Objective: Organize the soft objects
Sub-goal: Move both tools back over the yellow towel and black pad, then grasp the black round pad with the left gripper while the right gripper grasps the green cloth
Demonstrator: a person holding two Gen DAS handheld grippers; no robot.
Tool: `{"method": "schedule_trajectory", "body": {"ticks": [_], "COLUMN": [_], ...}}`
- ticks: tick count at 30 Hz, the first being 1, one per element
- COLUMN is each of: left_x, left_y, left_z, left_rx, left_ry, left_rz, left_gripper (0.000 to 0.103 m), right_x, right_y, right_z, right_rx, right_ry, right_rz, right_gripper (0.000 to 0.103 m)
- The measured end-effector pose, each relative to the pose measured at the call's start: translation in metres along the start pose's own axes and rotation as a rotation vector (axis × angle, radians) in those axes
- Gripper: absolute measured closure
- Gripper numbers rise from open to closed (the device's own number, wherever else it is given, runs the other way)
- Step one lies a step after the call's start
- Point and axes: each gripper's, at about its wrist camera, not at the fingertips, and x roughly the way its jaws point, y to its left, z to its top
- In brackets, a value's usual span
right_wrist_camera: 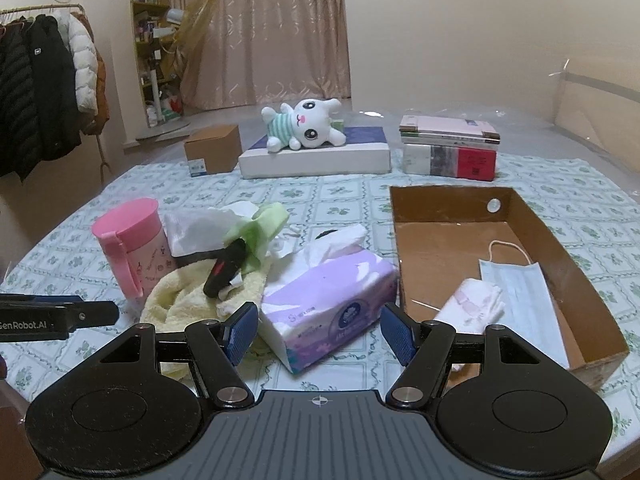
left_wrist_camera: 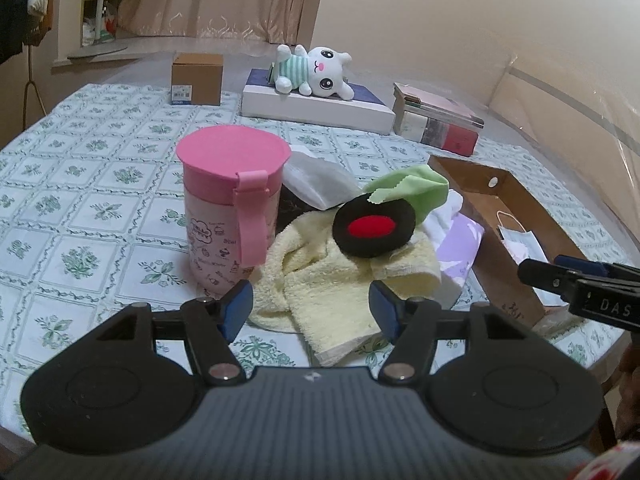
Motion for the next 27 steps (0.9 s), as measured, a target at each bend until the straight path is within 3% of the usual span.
{"method": "schedule_trajectory", "body": {"ticks": [6,9,18,27], "left_x": [0.019,0.030,0.066,0.102], "left_y": [-0.006,-0.010,-0.018,-0.022], "left_z": [0.003,0.005,0.015,0.020], "left_rx": [-0.036,-0.067,-0.177,-0.287], "left_ry": [0.008,0.005,-0.029,-0.025], "left_rz": [-0.026,-0.031,-0.089,-0.142], "left_gripper": [0.041,0.031,0.024,0.024], "right_x": [0.014,0.021,0.040,0.056], "right_y": [-0.003,-0.005,-0.022,-0.039], "right_z": [0.005,0.008,0.018,0.019], "right_rx": [-0.013,-0.026,-0.021,-0.003], "right_ry": [0.003,-0.002,-0.010,-0.004], "right_rz": [0.006,0.002,0.001,-0.025], "right_gripper": [0.035,0.035,0.035,0.035]}}
